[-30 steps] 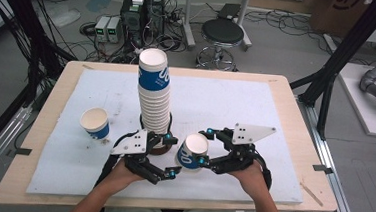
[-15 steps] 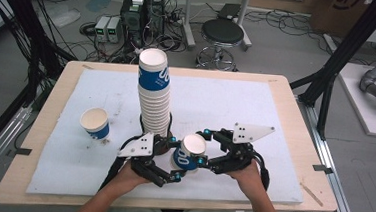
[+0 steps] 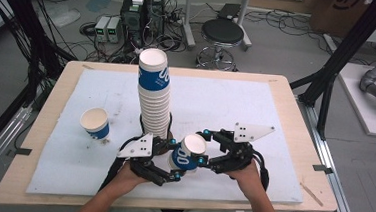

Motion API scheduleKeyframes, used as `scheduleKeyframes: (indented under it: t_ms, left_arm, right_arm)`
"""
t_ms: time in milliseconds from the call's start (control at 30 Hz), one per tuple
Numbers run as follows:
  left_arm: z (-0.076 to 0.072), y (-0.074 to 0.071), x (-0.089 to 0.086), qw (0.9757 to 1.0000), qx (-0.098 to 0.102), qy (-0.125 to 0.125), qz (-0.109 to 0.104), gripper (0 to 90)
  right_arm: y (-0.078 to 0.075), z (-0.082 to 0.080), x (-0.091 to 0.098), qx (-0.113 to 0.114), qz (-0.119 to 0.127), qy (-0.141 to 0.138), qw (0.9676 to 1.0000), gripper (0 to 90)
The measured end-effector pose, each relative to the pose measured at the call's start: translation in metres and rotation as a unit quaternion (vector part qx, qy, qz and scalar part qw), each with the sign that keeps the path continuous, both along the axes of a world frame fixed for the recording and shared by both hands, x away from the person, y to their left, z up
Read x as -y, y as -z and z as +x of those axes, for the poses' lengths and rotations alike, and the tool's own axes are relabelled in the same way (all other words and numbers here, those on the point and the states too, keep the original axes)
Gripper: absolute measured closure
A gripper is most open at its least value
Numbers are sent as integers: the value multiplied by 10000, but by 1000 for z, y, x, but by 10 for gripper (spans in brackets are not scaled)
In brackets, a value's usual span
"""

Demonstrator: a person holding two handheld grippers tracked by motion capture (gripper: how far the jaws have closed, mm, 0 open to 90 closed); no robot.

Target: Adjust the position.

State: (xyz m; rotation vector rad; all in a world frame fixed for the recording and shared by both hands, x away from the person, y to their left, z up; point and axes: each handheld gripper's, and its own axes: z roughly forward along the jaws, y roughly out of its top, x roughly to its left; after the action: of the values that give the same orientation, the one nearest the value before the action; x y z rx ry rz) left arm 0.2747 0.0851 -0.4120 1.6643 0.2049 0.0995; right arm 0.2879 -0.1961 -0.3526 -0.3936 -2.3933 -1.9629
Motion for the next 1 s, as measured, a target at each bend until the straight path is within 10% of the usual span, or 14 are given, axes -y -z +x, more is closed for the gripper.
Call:
scheduleKeyframes:
  t_ms: [500, 700, 900, 1000]
  left_arm:
    - [0, -10, -7, 9997, 4, 22, 255, 271]
    - [1, -18, -9, 9973, 17, 24, 731, 272]
    - [2, -29, -3, 9914, 98, 102, 1300, 273]
    - [3, -34, 1, 9871, 155, 161, 1583, 272]
  right_arm:
    - [-5, -4, -2, 174, -164, 318, 9992, 172]
    - [-23, -4, 7, 444, -371, 106, 9983, 172]
    - [-39, -1, 1, 740, -1311, -243, 9883, 172]
    - [-48, 0, -12, 859, -1912, -549, 9762, 173]
